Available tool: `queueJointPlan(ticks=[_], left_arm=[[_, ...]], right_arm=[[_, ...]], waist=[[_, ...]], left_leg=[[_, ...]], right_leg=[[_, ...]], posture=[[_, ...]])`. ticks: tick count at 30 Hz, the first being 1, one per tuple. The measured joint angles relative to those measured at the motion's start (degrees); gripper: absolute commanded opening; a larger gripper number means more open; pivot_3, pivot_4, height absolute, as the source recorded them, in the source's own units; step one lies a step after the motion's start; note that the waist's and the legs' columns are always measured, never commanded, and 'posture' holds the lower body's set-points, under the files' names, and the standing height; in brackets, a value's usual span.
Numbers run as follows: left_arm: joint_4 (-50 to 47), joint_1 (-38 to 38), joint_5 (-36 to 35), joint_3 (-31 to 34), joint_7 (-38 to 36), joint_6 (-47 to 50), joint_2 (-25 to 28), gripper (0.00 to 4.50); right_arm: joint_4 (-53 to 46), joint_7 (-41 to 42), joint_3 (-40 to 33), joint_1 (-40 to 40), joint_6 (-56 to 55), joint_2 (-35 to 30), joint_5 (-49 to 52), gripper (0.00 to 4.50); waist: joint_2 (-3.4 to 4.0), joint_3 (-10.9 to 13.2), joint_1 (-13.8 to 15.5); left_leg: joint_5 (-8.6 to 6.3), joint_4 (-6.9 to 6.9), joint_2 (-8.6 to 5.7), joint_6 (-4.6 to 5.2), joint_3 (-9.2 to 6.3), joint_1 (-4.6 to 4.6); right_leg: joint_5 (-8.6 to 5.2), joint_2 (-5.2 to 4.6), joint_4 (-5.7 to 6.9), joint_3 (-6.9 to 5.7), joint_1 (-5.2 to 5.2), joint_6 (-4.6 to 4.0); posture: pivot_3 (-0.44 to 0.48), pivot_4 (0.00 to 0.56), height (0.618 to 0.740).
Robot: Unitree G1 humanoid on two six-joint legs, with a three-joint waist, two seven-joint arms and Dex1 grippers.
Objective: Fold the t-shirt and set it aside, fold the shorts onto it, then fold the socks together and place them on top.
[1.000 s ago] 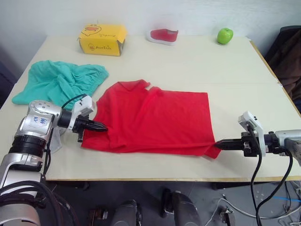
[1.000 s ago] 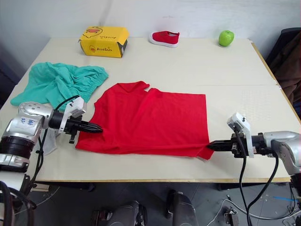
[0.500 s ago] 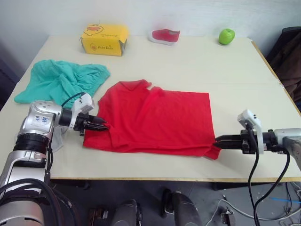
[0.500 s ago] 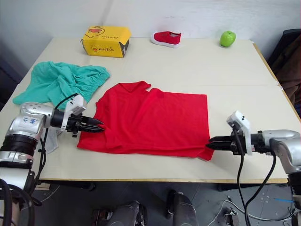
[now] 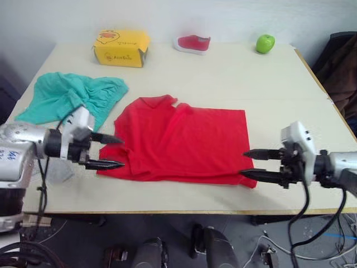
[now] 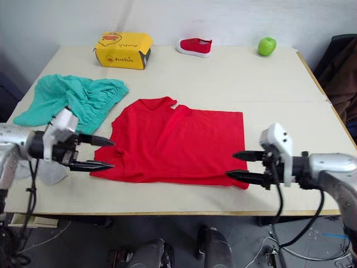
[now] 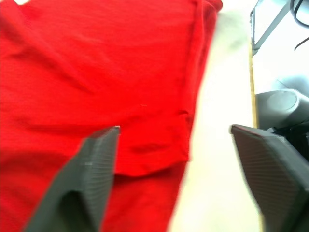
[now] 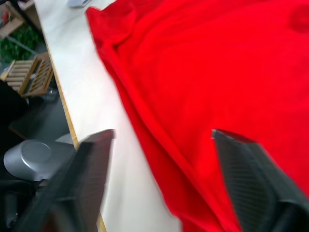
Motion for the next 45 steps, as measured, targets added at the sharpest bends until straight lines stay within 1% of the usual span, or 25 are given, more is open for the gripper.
queueJointPlan(ticks=[3,5,6,9,12,16,20,22,27,30,32,34,37,40,42,45], left_arm=[[-2.19,5.32,0.32,-0.16,-0.01,-2.45,0.89,1.89],[-2.36,6.94,0.76,-1.31,-0.21,-4.05,1.26,1.21],[-2.38,7.36,1.03,-1.94,-0.4,-4.83,1.51,0.87],[-3.27,7.55,1.25,-3.49,-0.64,-5.71,1.55,0.01],[-4.54,6.85,1.44,-7.0,-0.74,-6.32,0.33,0.01],[-2.98,4.89,3.65,-11.15,-1.17,-9.14,-1.12,0.01],[3.25,0.39,7.14,-13.38,0.27,-12.98,-3.76,0.01],[7.95,-2.81,9.38,-14.6,1.24,-15.3,-5.5,0.01],[17.65,-9.88,11.9,-15.71,2.4,-18.66,-9.99,0.01],[22.98,-15.03,13.04,-15.71,5.31,-19.98,-14.52,0.01],[25.57,-16.61,14.34,-15.63,7.63,-22.07,-15.46,0.01],[25.22,-16.28,14.28,-15.08,7.6,-22.4,-14.72,0.01],[19.69,-12.35,10.48,-12.8,4.06,-18.13,-10.69,0.01],[8.46,-5.27,2.38,-9.55,-2.46,-7.66,-2.83,0.01],[3.18,-1.39,0.02,-8.22,-4.54,-4.5,1.11,0.01],[1.08,0.72,0.07,-8.28,-4.22,-4.19,1.42,0.01]], right_arm=[[-1.4,-1.54,5.43,1.2,-2.84,1.61,-2.73,0.9],[-1.34,-1.63,7.8,1.28,-4.44,1.66,-4.39,0.15],[-1.29,-1.61,8.58,1.27,-5.31,1.66,-5.14,0.0],[-0.93,-1.41,10.37,0.55,-7.0,1.66,-6.52,0.0],[-0.45,-0.82,13.11,-0.37,-8.93,1.89,-8.06,0.0],[-0.3,-0.82,15.27,-1.17,-9.47,2.9,-8.5,0.0],[-0.15,-0.98,15.43,-1.52,-10.2,3.21,-9.0,0.0],[0.34,-1.06,16.08,-0.92,-10.94,3.26,-10.23,0.0],[1.41,-1.62,17.61,-0.03,-11.78,4.62,-11.44,0.0],[1.96,-1.65,17.56,0.06,-12.17,4.72,-11.66,0.0],[2.41,-1.68,17.51,0.39,-12.95,4.75,-12.3,0.0],[3.14,-2.08,17.04,1.93,-13.43,4.63,-12.82,0.0],[3.54,-2.72,15.85,3.67,-14.05,4.43,-13.56,0.0],[3.73,-2.82,12.47,6.53,-14.44,2.82,-13.93,0.0],[3.74,-2.85,10.65,8.06,-14.4,2.66,-13.7,0.0],[3.68,-2.91,10.09,8.5,-14.38,2.71,-13.1,0.0]], waist=[[0.0,0.0,0.08],[0.0,0.0,0.16],[0.0,0.0,0.17],[0.01,0.0,0.12],[0.0,0.0,0.09],[0.0,0.0,0.1],[0.0,0.0,0.17],[0.0,0.0,0.26],[-0.01,-0.01,0.17],[-0.03,-0.01,0.22],[-0.04,-0.02,0.19],[-0.04,-0.02,-0.14],[-0.03,-0.02,-0.83],[-0.03,-0.02,-1.17],[-0.02,-0.02,-1.14],[0.01,-0.01,-0.22]], left_leg=[[-0.02,-0.08,0.02,-0.03,0.0,-0.03],[-0.02,-0.09,0.04,-0.03,0.0,-0.06],[-0.02,-0.09,0.04,-0.03,0.0,-0.07],[-0.02,-0.1,0.05,-0.03,0.01,-0.06],[-0.02,-0.11,0.07,-0.03,0.02,-0.06],[-0.02,-0.1,0.1,-0.03,0.04,-0.06],[-0.02,-0.1,0.1,-0.03,0.04,-0.07],[-0.02,-0.1,0.1,-0.02,0.04,-0.08],[-0.01,-0.09,0.1,-0.01,0.05,-0.12],[0.0,-0.05,0.09,0.0,0.03,-0.13],[0.0,-0.05,0.09,0.0,0.03,-0.13],[-0.01,-0.1,0.12,0.0,0.06,-0.11],[-0.01,-0.14,0.18,-0.01,0.09,-0.11],[-0.02,-0.12,0.2,-0.02,0.03,-0.09],[-0.02,-0.1,0.2,-0.03,0.01,-0.05],[-0.03,-0.05,0.18,-0.04,0.0,0.0]], right_leg=[[-0.01,0.05,-0.08,-0.02,-0.05,-0.01],[-0.01,0.1,-0.08,-0.04,-0.05,-0.01],[-0.01,0.12,-0.08,-0.04,-0.05,-0.01],[-0.01,0.13,-0.15,-0.04,-0.04,-0.02],[-0.01,0.14,-0.16,-0.04,-0.04,-0.02],[-0.01,0.18,-0.14,-0.04,-0.04,-0.03],[-0.01,0.2,-0.12,-0.05,-0.04,-0.03],[0.0,0.2,-0.03,-0.07,-0.04,-0.03],[0.0,0.21,0.03,-0.11,-0.04,-0.02],[0.0,0.2,0.07,-0.12,-0.02,-0.02],[0.0,0.2,0.06,-0.12,-0.03,-0.01],[0.0,0.23,0.03,-0.13,-0.04,-0.01],[-0.01,0.25,0.02,-0.14,-0.09,-0.04],[-0.03,0.24,0.0,-0.13,-0.06,-0.06],[-0.03,0.22,-0.11,-0.09,-0.01,-0.06],[-0.03,0.19,-0.17,-0.05,0.06,-0.07]], posture=[[0.0,0.15,0.74],[0.0,0.15,0.74],[0.0,0.15,0.74],[0.0,0.15,0.74],[0.0,0.15,0.74],[0.0,0.15,0.74],[0.0,0.15,0.74],[0.0,0.15,0.74],[0.0,0.15,0.74],[0.0,0.15,0.74],[0.0,0.15,0.74],[0.0,0.15,0.74],[0.0,0.15,0.74],[0.0,0.15,0.74],[0.0,0.15,0.74],[0.0,0.15,0.74]])
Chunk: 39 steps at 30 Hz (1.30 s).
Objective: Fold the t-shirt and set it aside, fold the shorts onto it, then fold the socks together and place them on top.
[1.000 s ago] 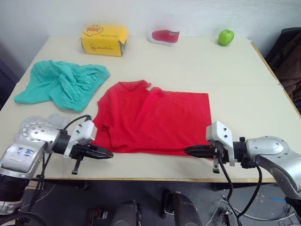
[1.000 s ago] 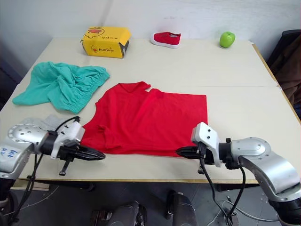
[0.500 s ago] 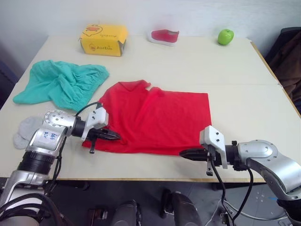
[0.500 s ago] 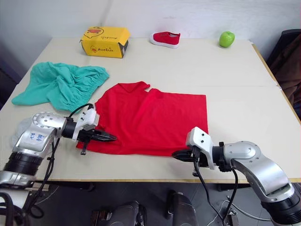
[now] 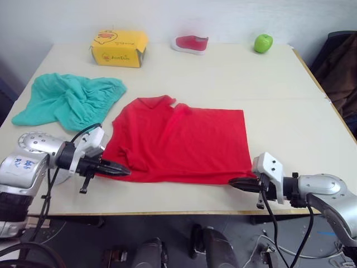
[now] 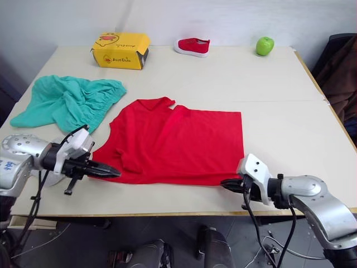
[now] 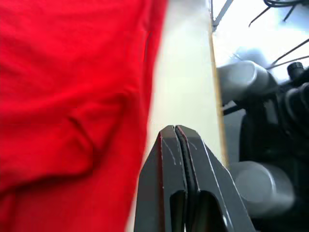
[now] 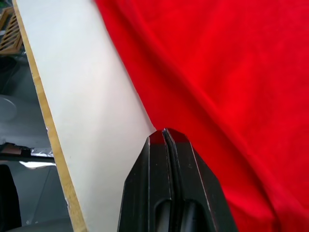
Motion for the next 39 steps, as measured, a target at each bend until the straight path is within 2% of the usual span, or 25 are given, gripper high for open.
queueJointPlan(ticks=[8,19,26,31,33,35,39], left_arm=[[7.04,-2.7,9.68,-6.18,5.2,-10.28,-5.05,0.01],[17.81,-9.64,15.08,-9.37,6.74,-17.06,-11.13,0.01],[23.46,-13.44,16.91,-9.81,6.41,-19.86,-12.72,0.01],[33.28,-19.79,20.36,-8.99,16.26,-25.29,-18.48,0.01],[35.33,-20.97,20.66,-8.24,18.02,-26.68,-18.5,0.01],[33.39,-20.41,18.23,-6.57,15.22,-24.21,-17.07,0.01],[19.13,-13.3,9.11,-2.92,5.43,-12.35,-8.6,0.01]], right_arm=[[-0.85,-0.37,1.8,-2.37,0.23,1.64,0.04,0.0],[-1.87,-0.78,3.5,-2.72,0.27,1.85,-0.41,0.0],[3.17,-1.53,6.41,-3.54,-1.4,2.0,-4.71,0.0],[4.59,-1.49,7.5,-3.89,-2.52,2.47,-6.28,0.0],[4.64,-1.45,7.5,-3.88,-2.87,2.72,-6.44,0.0],[4.7,-1.42,7.41,-3.68,-3.38,2.98,-6.44,0.0],[3.92,-1.62,4.84,-2.54,-1.76,3.76,-3.78,0.0]], waist=[[0.0,0.0,0.38],[-0.01,0.0,0.39],[-0.02,0.0,0.31],[-0.09,-0.04,0.49],[-0.09,-0.04,0.34],[-0.09,-0.04,-0.15],[-0.05,-0.02,-1.14]], left_leg=[[-0.01,-0.08,0.0,-0.01,0.02,-0.07],[0.0,-0.04,0.0,0.0,0.02,-0.1],[0.0,-0.03,0.01,0.0,0.04,-0.08],[0.01,0.03,-0.01,0.04,0.02,-0.12],[0.01,-0.02,-0.01,0.04,0.03,-0.11],[0.01,-0.07,0.03,0.03,0.07,-0.1],[0.01,-0.09,0.05,0.02,0.07,-0.1]], right_leg=[[0.01,0.06,0.12,-0.05,-0.06,-0.01],[0.02,0.07,0.15,-0.07,-0.06,0.0],[0.01,0.07,0.21,-0.07,-0.06,0.0],[0.04,0.05,0.21,-0.07,-0.05,0.04],[0.04,0.06,0.18,-0.1,-0.06,0.04],[0.03,0.08,0.18,-0.13,-0.09,0.03],[0.01,0.08,0.18,-0.12,-0.11,0.0]], posture=[[0.0,0.15,0.74],[0.0,0.15,0.74],[0.0,0.15,0.74],[0.0,0.15,0.74],[0.0,0.15,0.74],[0.0,0.15,0.74],[0.0,0.15,0.74]])
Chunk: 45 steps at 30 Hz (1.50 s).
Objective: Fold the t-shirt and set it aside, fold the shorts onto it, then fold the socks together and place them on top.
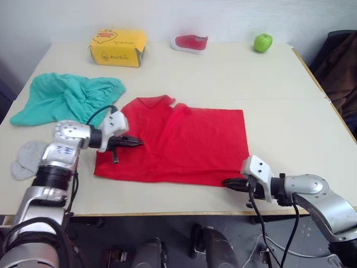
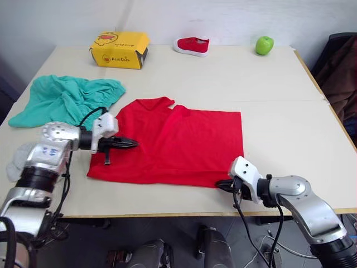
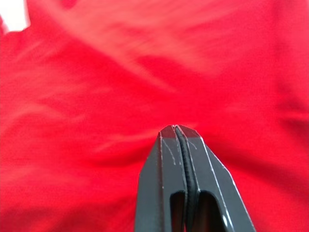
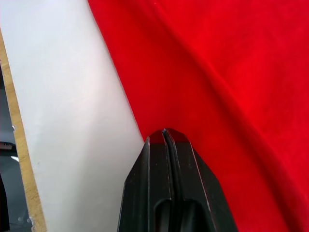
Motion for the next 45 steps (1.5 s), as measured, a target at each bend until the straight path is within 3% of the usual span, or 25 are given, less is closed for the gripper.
queueJointPlan(ticks=[3,6,13,20,27,31,34,38,43,45], left_arm=[[-8.69,6.89,-2.12,1.25,-2.15,4.83,4.62,0.01],[-10.44,11.78,0.67,0.36,2.08,4.08,3.47,0.01],[-4.78,11.92,6.72,-0.76,9.0,-5.63,2.13,0.01],[3.05,12.22,9.25,1.13,11.41,-13.57,6.47,0.01],[-6.95,16.35,-1.75,6.48,6.04,-0.86,7.1,0.01],[-13.56,16.44,-4.85,8.77,6.66,4.17,7.11,0.01],[-13.13,17.11,-2.11,7.33,8.51,2.84,6.85,0.01],[-7.54,17.1,3.83,3.94,11.32,-2.52,6.26,0.01],[-3.36,16.3,6.09,3.77,12.28,-7.5,6.47,0.01],[-3.16,16.58,5.26,5.23,11.73,-7.13,6.76,0.39]], right_arm=[[-2.49,-0.88,-4.73,0.88,3.16,-0.04,3.57,0.0],[-3.0,-1.68,-7.05,2.09,4.2,-1.13,4.11,0.0],[2.8,-0.36,-6.58,6.01,-0.82,-4.24,-0.78,0.0],[8.48,4.26,-10.43,9.04,-8.11,-8.98,-2.53,0.0],[6.58,7.39,-15.72,7.06,-3.59,-10.75,2.49,0.0],[-0.92,6.44,-15.45,5.51,1.65,-8.91,8.04,0.0],[-3.35,3.76,-12.01,4.78,3.62,-7.17,8.18,0.0],[-0.3,0.27,-6.07,3.42,2.93,-6.22,2.75,0.0],[4.12,-0.98,-5.41,3.84,-3.1,-6.9,-3.16,0.0],[5.26,-0.45,-7.64,5.38,-7.45,-6.89,-4.38,0.0]], waist=[[0.02,0.0,0.11],[0.02,0.0,1.22],[0.23,-0.2,1.62],[0.66,-0.69,1.14],[0.65,-0.55,1.28],[0.65,-0.54,1.54],[0.65,-0.54,1.51],[0.66,-0.54,1.44],[0.67,-0.55,1.45],[0.65,-0.54,1.44]], left_leg=[[0.0,0.04,-0.01,-0.01,-0.04,0.06],[-0.01,0.07,-0.02,-0.01,-0.07,0.1],[-0.03,0.0,-0.04,0.02,-0.01,0.17],[-0.05,-0.08,0.0,0.0,0.14,0.42],[-0.05,-0.04,0.02,-0.01,0.07,0.19],[-0.06,-0.06,0.01,-0.02,0.05,0.18],[-0.07,-0.07,0.0,-0.03,0.05,0.18],[-0.08,-0.08,0.0,-0.04,0.09,0.17],[-0.08,-0.09,0.0,-0.04,0.1,0.17],[-0.08,-0.09,0.0,-0.04,0.1,0.15]], right_leg=[[0.0,-0.02,-0.04,0.08,0.07,0.0],[0.0,-0.07,-0.19,0.1,0.12,0.0],[0.0,-0.1,-0.2,0.09,0.15,0.0],[-0.02,-0.12,-0.09,0.19,0.18,-0.04],[-0.03,-0.12,-0.11,0.13,0.0,-0.07],[-0.03,-0.12,-0.17,0.13,0.02,-0.07],[-0.03,-0.11,-0.18,0.12,0.02,-0.07],[-0.03,-0.1,-0.19,0.12,-0.01,-0.07],[-0.03,-0.11,-0.18,0.11,-0.01,-0.07],[-0.03,-0.1,-0.18,0.11,-0.02,-0.07]], posture=[[0.0,0.15,0.74],[0.0,0.15,0.74],[0.0,0.15,0.74],[0.0,0.15,0.74],[0.0,0.15,0.74],[0.0,0.15,0.74],[0.0,0.15,0.74],[0.0,0.15,0.74],[0.0,0.15,0.74],[0.0,0.15,0.74]])
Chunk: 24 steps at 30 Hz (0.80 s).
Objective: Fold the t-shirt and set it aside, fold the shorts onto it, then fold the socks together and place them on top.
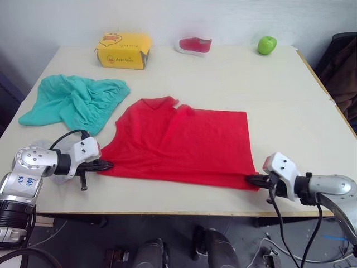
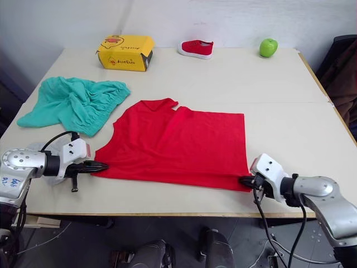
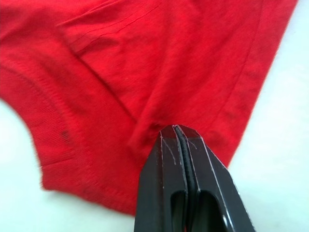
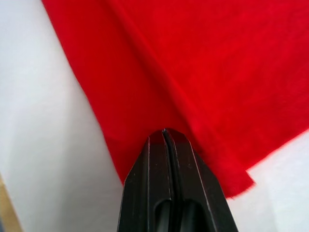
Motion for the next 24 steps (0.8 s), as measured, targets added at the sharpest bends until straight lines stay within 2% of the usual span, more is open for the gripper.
queueJointPlan(ticks=[1,4,7,12,19,20,22,24], left_arm=[[-0.32,0.5,-1.07,1.0,-0.63,0.5,0.54,0.62],[-5.57,5.19,-4.84,6.0,-4.17,0.83,4.02,1.5],[-9.6,12.25,-5.3,10.15,-6.72,-1.75,7.16,2.42],[-10.25,16.11,-2.72,10.93,-5.41,-6.43,7.18,3.95],[-5.18,9.66,2.95,6.88,-0.77,-13.34,4.66,3.95],[-4.08,8.95,3.74,6.0,-0.62,-14.37,4.28,3.99],[-1.66,7.39,4.92,3.85,-0.63,-16.2,3.6,3.58],[-0.28,5.87,5.46,2.72,-0.87,-17.77,3.43,3.08]], right_arm=[[-0.18,0.74,-1.3,0.34,-1.74,0.04,0.14,0.0],[-3.39,3.09,-5.65,1.16,-4.51,-0.14,1.89,0.57],[-6.86,5.46,-7.48,3.95,-5.92,-1.26,2.38,1.6],[-7.25,7.35,-5.92,6.92,-10.8,-1.32,-0.88,3.27],[-3.63,7.0,-0.52,3.97,-14.17,-0.93,-6.33,3.27],[-2.59,6.75,0.32,3.47,-14.41,-0.7,-7.08,3.1],[-0.45,6.5,2.22,2.41,-14.55,-0.23,-8.71,2.67],[-0.04,6.69,3.25,1.9,-15.6,-0.09,-9.43,2.0]], waist=[[-0.01,0.02,-0.01],[-0.01,0.06,-0.5],[0.01,0.07,-0.74],[-0.01,0.07,0.0],[-0.01,0.08,0.01],[0.0,0.07,-0.01],[0.0,0.08,-0.16],[-0.01,0.07,-0.16]], left_leg=[[0.0,0.0,0.0,0.0,0.0,-0.02],[0.0,-0.05,0.05,-0.01,0.0,-0.01],[0.0,-0.23,0.04,-0.01,0.02,0.08],[-0.01,-0.22,0.03,-0.01,0.03,0.12],[-0.01,-0.24,0.02,0.0,0.08,0.11],[-0.01,-0.26,0.02,-0.01,0.08,0.11],[-0.01,-0.27,0.03,-0.01,0.12,0.1],[0.0,-0.26,0.02,0.0,0.13,0.13]], right_leg=[[0.0,0.01,0.01,-0.01,-0.01,0.0],[0.0,0.03,0.04,-0.02,-0.03,0.0],[-0.02,0.03,-0.1,-0.01,0.0,-0.02],[-0.02,0.01,-0.12,0.01,0.03,-0.03],[-0.02,0.02,-0.08,0.0,-0.01,-0.04],[-0.03,0.02,-0.04,-0.01,-0.01,-0.05],[-0.03,0.04,0.04,-0.01,-0.03,-0.05],[-0.03,0.04,0.02,-0.01,0.01,-0.05]], posture=[[0.0,0.15,0.74],[0.0,0.15,0.74],[0.0,0.15,0.74],[0.0,0.15,0.74],[0.0,0.15,0.74],[0.0,0.15,0.74],[0.0,0.15,0.74],[0.0,0.15,0.74]])
